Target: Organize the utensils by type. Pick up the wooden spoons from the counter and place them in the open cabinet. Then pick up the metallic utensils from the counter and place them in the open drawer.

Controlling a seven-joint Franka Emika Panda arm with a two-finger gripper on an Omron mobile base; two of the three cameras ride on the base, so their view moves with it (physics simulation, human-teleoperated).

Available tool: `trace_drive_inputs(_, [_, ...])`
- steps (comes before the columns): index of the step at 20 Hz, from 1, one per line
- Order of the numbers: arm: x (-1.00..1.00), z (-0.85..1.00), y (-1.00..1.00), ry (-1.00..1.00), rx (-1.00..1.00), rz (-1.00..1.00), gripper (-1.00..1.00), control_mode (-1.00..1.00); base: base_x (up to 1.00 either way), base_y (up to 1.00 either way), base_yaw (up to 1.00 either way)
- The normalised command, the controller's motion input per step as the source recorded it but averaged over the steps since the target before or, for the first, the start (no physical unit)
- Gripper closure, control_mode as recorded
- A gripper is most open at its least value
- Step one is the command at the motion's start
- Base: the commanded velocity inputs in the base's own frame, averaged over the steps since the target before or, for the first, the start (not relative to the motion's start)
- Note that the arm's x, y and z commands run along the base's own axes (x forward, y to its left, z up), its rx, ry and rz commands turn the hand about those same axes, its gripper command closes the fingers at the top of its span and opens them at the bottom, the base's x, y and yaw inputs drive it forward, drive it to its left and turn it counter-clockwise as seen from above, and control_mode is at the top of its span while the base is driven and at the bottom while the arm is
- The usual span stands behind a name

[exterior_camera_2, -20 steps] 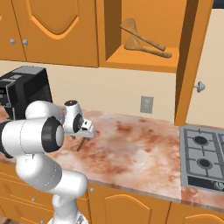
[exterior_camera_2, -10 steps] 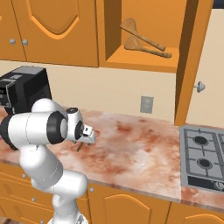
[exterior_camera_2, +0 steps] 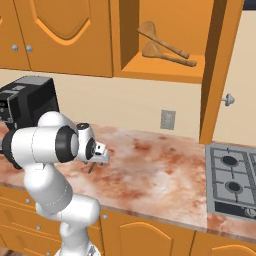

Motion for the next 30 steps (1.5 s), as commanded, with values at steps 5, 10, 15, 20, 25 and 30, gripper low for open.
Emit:
trace_drive_inputs(5, [0.07,-0.62,-0.06,0.0,0.02,0.0,1.0,-1.0,0.0,0.0,0.0])
trace_drive_inputs(10, [0.08,-0.85,-0.38,0.0,0.12,-0.02,1.0,-1.0,0.0,0.0,0.0])
trace_drive_inputs(15, [0.0,-0.91,-0.36,0.0,0.12,-0.07,1.0,-1.0,0.0,0.0,0.0])
trace_drive_inputs(20, [-0.26,-1.0,0.06,-0.11,0.0,-0.14,1.0,-1.0,0.0,0.0,0.0])
trace_drive_inputs(25, [-0.92,-1.0,0.07,-0.43,-0.16,-0.24,1.0,-1.0,0.0,0.0,0.0])
trace_drive_inputs(30, [-1.0,-1.0,-0.01,-0.49,-0.25,-0.3,1.0,-1.0,0.0,0.0,0.0])
